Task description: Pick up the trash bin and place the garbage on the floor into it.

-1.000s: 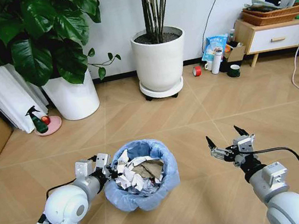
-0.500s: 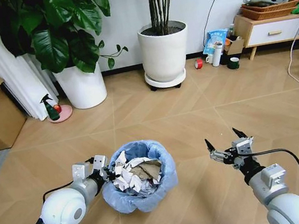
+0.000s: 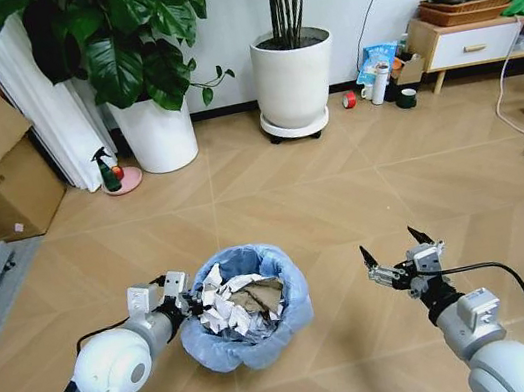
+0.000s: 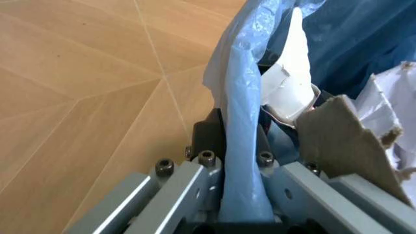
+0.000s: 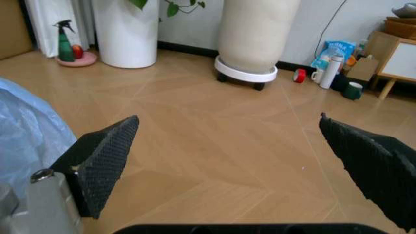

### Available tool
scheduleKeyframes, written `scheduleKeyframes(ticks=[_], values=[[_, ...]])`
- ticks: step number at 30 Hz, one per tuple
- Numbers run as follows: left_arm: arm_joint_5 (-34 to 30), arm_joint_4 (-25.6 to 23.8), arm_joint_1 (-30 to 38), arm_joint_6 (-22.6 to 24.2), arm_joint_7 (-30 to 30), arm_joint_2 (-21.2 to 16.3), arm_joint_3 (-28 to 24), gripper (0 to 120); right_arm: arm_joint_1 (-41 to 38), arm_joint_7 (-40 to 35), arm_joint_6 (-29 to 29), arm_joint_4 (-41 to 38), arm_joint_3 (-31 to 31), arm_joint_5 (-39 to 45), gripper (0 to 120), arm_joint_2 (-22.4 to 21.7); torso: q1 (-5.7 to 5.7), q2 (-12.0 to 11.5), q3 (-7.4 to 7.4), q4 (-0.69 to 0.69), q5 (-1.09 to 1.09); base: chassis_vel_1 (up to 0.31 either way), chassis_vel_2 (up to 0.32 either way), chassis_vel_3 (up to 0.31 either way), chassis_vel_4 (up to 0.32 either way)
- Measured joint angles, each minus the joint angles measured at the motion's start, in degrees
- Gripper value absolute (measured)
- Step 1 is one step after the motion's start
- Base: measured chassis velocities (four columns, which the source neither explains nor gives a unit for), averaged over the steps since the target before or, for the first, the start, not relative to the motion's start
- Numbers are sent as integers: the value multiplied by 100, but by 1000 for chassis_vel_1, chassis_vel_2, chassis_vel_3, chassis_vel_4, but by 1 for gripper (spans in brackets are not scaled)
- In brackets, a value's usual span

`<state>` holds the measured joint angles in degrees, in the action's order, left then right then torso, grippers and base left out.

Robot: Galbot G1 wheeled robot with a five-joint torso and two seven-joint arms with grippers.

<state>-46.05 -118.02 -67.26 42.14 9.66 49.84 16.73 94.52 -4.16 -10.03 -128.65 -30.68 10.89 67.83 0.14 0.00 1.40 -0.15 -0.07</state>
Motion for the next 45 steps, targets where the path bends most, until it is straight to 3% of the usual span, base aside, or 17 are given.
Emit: scheduleKeyframes(ticks=[29, 31, 34, 37, 40, 42, 45], values=[[99, -5, -114, -1, -30, 52, 19, 0, 21, 3, 56, 33, 13, -9, 100, 19, 1, 0, 1, 2, -8, 320, -140, -314, 144], [99, -5, -114, 0, -30, 52, 19, 0, 23, 3, 57, 35, 13, -9, 100, 20, 0, 0, 1, 0, 4, 363, -317, -339, 309], [103, -5, -109, 0, -32, 57, 19, 0, 18, 43, 148, 60, 12, 12, 100, 22, -1, 0, 0, 1, -9, 345, -317, -341, 314], [107, -6, -106, -1, -33, 62, 13, 0, 15, 61, 174, 80, 12, 103, 100, 23, -3, 1, -2, -1, 6, 296, -253, -309, 273], [113, -5, -106, 0, -36, 64, 4, 0, 27, 51, 111, 71, 13, 217, 100, 19, -3, 0, -2, 1, -10, 196, -148, -243, 169], [118, -8, -107, 0, -43, 62, -1, 0, 27, 30, 71, 66, 16, 275, 100, 18, -3, 1, -2, 0, 3, 59, -23, -66, 47], [118, -9, -102, 0, -49, 60, 0, 0, 19, 9, 25, 66, 16, 274, 100, 23, 1, 0, 2, -1, -8, -28, 2, 31, -13]])
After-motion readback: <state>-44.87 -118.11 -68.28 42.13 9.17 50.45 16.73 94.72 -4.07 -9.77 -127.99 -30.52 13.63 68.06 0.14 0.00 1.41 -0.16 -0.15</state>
